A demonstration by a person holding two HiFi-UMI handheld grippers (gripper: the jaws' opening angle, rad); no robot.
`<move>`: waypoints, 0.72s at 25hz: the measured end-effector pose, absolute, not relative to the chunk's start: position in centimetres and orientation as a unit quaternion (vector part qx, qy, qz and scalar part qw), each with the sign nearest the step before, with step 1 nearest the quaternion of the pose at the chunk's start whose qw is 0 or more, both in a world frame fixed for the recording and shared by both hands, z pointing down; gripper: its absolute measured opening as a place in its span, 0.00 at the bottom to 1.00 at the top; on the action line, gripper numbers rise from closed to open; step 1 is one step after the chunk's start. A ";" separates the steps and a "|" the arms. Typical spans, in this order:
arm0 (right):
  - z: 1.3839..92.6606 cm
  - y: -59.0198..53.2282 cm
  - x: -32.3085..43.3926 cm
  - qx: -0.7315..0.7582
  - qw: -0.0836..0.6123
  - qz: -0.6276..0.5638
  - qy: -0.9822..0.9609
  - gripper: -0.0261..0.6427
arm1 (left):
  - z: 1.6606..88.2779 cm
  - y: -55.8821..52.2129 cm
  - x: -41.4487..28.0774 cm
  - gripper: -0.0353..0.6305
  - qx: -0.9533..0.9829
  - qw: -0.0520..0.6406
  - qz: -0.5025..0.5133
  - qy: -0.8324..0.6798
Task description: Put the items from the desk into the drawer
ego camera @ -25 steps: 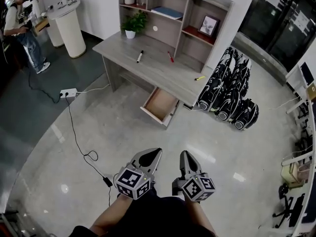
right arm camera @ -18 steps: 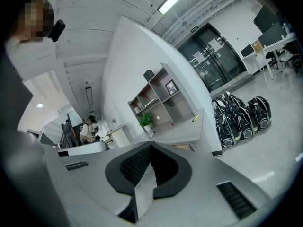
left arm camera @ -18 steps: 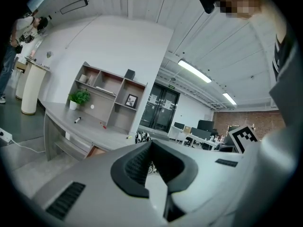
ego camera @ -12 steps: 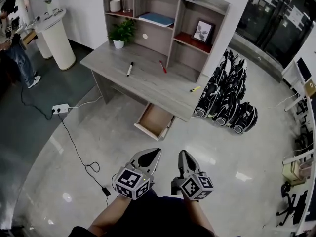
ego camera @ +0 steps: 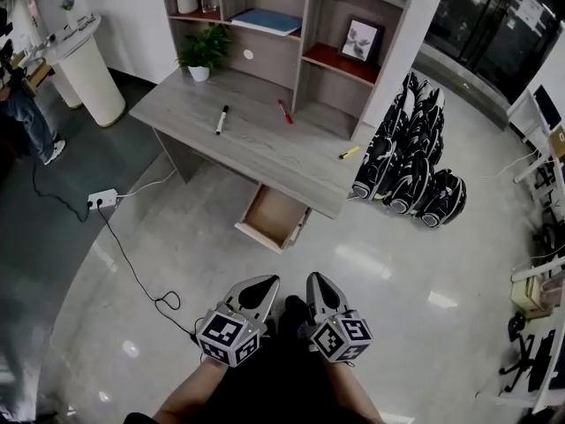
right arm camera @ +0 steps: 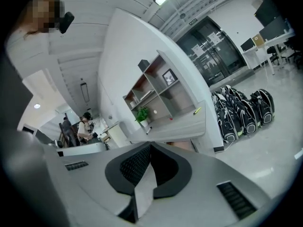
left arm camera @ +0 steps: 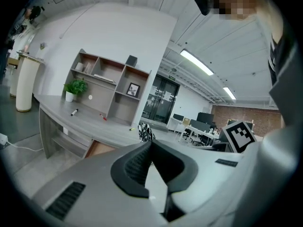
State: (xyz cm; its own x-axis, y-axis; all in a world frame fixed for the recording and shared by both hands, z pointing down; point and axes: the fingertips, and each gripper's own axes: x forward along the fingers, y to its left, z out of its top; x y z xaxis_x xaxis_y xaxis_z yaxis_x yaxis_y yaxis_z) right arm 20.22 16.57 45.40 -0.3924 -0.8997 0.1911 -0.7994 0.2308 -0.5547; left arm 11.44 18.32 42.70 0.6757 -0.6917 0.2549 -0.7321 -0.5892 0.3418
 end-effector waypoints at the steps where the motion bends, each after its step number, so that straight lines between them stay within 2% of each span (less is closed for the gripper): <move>1: 45.7 16.4 20.6 -0.547 0.085 -0.299 0.777 0.05 | 43.0 18.1 11.6 0.09 0.890 0.218 0.049 -0.399; 18: 46.7 1.5 25.7 -0.543 0.063 -0.307 0.779 0.05 | 43.8 3.4 16.0 0.09 0.884 0.234 0.031 -0.404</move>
